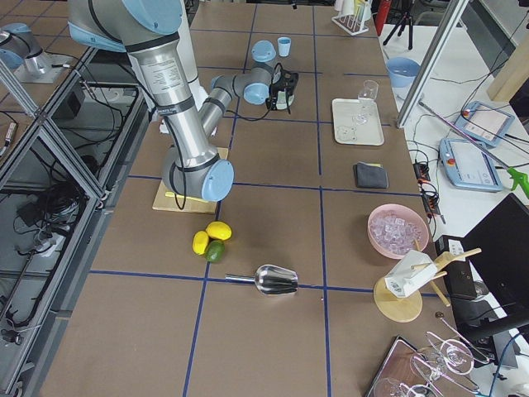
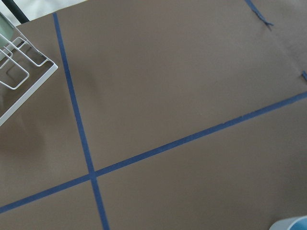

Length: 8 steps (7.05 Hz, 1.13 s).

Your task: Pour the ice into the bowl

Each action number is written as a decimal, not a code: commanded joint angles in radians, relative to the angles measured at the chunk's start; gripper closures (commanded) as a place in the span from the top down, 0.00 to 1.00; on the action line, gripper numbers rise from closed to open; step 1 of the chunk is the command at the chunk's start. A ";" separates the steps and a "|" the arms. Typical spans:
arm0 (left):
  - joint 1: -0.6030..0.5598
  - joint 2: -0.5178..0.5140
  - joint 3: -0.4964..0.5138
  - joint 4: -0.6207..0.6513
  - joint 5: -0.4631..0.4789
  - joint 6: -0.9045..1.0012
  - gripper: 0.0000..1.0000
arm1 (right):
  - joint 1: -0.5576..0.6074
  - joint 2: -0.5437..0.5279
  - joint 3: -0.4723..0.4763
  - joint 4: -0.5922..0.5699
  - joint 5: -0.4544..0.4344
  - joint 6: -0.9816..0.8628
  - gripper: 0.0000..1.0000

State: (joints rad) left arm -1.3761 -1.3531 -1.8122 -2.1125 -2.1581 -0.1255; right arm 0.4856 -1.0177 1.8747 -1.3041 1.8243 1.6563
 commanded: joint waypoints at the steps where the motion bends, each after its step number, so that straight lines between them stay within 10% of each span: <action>1: -0.102 -0.037 -0.002 0.245 -0.014 0.154 1.00 | -0.036 0.178 -0.177 -0.038 -0.004 -0.012 1.00; 8: -0.106 -0.024 0.005 0.191 -0.009 0.159 1.00 | -0.062 0.337 -0.450 -0.185 0.059 -0.288 1.00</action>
State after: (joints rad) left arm -1.4818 -1.3838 -1.8095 -1.8973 -2.1686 0.0334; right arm 0.4328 -0.6827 1.4424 -1.4898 1.8878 1.3779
